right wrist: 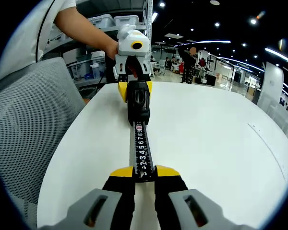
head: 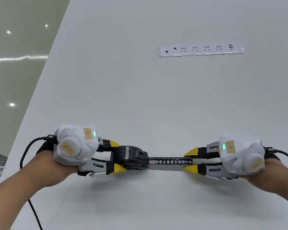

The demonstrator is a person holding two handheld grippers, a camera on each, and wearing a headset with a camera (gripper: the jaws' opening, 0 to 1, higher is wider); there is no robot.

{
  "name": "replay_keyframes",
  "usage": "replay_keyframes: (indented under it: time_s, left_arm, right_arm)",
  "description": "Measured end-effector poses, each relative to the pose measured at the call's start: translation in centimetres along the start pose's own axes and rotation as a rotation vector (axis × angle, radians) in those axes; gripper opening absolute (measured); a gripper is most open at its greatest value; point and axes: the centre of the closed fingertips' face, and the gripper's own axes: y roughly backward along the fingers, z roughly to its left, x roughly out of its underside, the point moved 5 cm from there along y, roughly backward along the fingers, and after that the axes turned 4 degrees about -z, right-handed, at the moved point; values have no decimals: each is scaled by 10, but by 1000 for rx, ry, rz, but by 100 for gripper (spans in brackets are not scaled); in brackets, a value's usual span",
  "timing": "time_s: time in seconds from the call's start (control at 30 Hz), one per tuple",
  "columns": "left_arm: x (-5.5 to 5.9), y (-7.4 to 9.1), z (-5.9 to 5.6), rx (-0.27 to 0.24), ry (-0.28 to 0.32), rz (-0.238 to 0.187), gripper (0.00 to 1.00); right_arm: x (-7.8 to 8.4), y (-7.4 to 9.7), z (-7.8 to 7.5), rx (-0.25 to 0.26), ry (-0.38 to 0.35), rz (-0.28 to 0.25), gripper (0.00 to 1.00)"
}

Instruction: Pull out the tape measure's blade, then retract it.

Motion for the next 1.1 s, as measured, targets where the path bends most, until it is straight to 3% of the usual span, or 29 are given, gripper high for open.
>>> replay_keyframes:
  time_s: [1.1]
  left_arm:
    - [-1,-1,1,8,-2,6,29]
  right_arm:
    - [39,75,-7,68,-57,88,12]
